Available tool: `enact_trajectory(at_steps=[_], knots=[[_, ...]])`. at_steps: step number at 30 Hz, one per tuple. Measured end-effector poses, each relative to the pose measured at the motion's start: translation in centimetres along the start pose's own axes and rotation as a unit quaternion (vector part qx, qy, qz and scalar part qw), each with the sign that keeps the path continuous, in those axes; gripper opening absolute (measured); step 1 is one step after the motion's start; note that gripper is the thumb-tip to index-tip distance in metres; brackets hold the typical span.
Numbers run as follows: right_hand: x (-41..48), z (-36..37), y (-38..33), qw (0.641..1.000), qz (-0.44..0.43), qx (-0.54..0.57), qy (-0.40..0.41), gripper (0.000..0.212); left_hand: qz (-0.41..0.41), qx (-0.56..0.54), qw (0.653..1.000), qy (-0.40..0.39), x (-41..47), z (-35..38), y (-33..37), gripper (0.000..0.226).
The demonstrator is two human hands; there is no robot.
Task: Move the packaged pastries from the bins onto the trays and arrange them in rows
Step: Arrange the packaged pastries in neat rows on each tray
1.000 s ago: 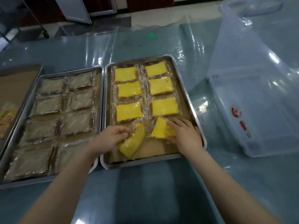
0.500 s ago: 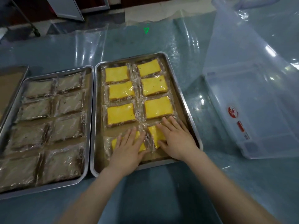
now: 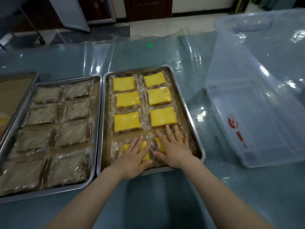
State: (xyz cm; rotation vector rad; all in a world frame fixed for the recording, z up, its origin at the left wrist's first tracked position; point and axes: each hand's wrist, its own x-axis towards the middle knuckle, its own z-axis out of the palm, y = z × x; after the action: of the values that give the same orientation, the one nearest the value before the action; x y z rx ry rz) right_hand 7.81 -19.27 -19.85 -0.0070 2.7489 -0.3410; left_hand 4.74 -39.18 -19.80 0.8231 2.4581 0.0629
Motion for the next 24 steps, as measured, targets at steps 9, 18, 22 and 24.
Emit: enact_trajectory(at_steps=[9,18,22,24], knots=[[-3.2,-3.7,-6.3,0.958,-0.046,0.175,0.223,0.04,0.041,-0.021,0.97,0.237,-6.1,-2.6,-2.1,0.052],[-3.8,-8.6,-24.8,0.951,-0.148,0.132,0.239,0.036,-0.011,-0.078,0.899,0.43,-20.1,-6.8,-14.1,0.046],[-5.2,-8.6,-36.5,0.939,-0.194,0.153,0.24,0.032,-0.051,-0.075,0.875,0.475,-29.9,-6.0,-21.7,0.045],[-5.8,-7.6,-42.1,0.935,-0.216,0.159,0.233,0.03,-0.067,-0.08,0.866,0.489,-34.6,-5.1,-25.2,0.045]])
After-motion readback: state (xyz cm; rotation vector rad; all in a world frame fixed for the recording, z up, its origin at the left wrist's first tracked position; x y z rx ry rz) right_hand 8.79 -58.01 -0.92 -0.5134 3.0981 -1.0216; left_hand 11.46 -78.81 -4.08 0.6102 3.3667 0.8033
